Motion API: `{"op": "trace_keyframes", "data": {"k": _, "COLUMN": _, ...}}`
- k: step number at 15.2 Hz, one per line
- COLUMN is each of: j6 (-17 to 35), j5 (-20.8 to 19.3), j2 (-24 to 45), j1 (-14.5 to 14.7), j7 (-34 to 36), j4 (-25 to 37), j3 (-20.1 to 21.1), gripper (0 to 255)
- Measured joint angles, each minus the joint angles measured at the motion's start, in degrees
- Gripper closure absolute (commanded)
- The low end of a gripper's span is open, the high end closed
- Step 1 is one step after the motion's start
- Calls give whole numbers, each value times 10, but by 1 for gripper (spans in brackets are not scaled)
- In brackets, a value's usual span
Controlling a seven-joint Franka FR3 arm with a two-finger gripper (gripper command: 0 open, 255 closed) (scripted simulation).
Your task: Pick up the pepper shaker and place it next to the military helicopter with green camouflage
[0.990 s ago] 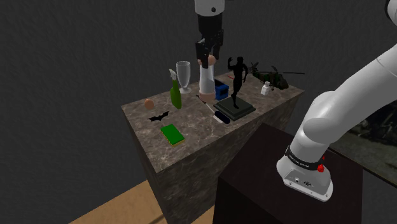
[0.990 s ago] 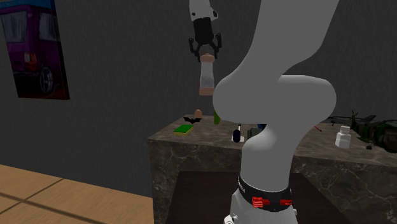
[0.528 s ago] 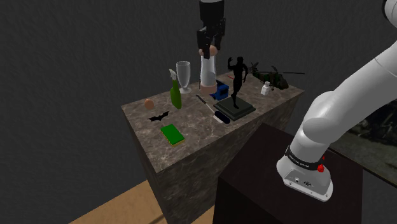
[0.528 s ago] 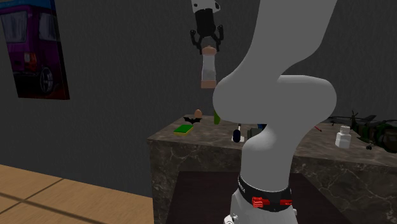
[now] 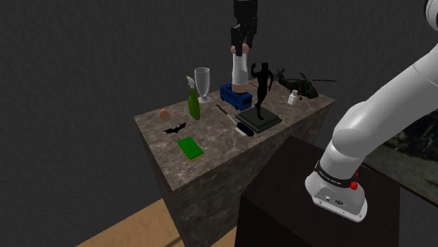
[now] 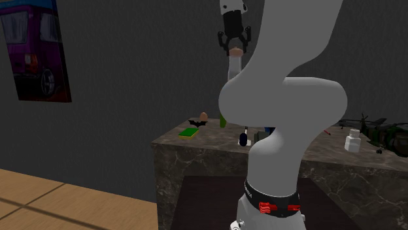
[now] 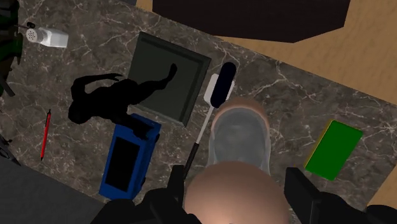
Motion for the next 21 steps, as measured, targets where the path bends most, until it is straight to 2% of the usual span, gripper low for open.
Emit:
{"op": "trace_keyframes", "data": {"k": 11, "j6": 39, "j5": -31, "j2": 50, "j1": -51, "j7": -145, "j4": 32, "j3": -104, "gripper": 255}}
{"op": "trace_keyframes", "data": {"k": 21, "j6": 56, "j5": -30, "j2": 166, "j1": -99, "j7": -273, "j4": 150, "j3": -186, "gripper": 255}}
